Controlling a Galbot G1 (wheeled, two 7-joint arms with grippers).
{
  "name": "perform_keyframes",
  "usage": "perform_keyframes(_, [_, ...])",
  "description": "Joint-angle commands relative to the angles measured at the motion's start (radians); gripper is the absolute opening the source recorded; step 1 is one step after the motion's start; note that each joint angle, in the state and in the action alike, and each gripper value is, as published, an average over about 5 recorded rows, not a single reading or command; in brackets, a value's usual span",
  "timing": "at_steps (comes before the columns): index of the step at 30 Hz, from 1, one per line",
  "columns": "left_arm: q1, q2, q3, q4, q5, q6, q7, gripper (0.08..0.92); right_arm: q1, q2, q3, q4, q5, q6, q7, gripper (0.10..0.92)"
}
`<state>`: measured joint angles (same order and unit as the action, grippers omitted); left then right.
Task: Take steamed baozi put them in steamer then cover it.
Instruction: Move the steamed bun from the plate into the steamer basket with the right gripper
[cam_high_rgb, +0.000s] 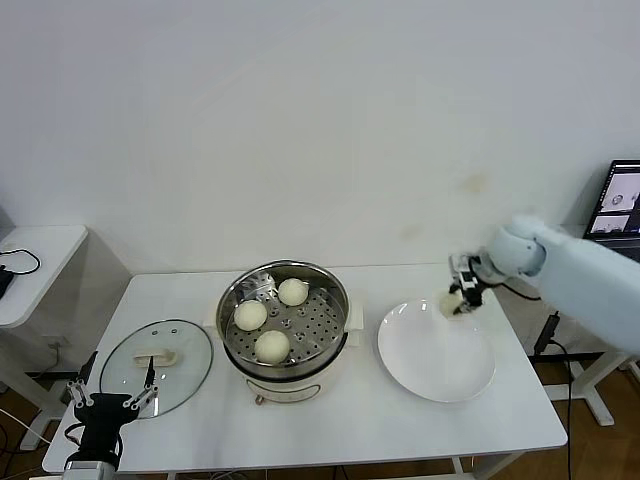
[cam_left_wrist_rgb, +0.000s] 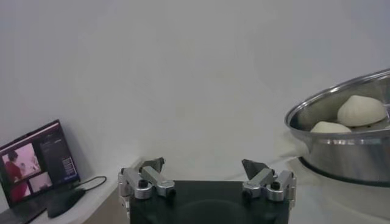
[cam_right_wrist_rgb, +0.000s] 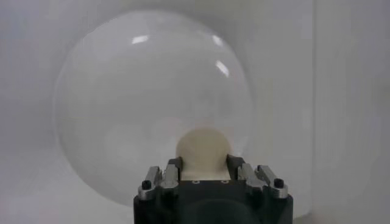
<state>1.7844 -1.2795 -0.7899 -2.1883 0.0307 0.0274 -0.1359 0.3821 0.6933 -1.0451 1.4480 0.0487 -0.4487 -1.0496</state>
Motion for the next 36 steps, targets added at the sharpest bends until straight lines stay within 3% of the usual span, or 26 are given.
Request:
perform_keyframes(1, [-0.002, 0.0, -0.002, 0.002, -0.002, 0.0, 0.001, 0.823, 0.359, 0.176, -0.224, 0.09, 0.266, -0.083, 0.03, 0.49])
perform_keyframes(16, [-0.005, -0.002, -0.01, -0.001, -0.01, -0.001, 0.001, 0.823, 0.321, 0.482, -0.265, 0.062, 0.592, -0.267, 0.211, 0.492])
perform_keyframes(36, [-0.009, -0.005, -0.031, 0.013, -0.023, -0.005, 0.001, 0.823, 0.12, 0.576, -0.264, -0.082, 0.494, -0.28, 0.281, 0.508])
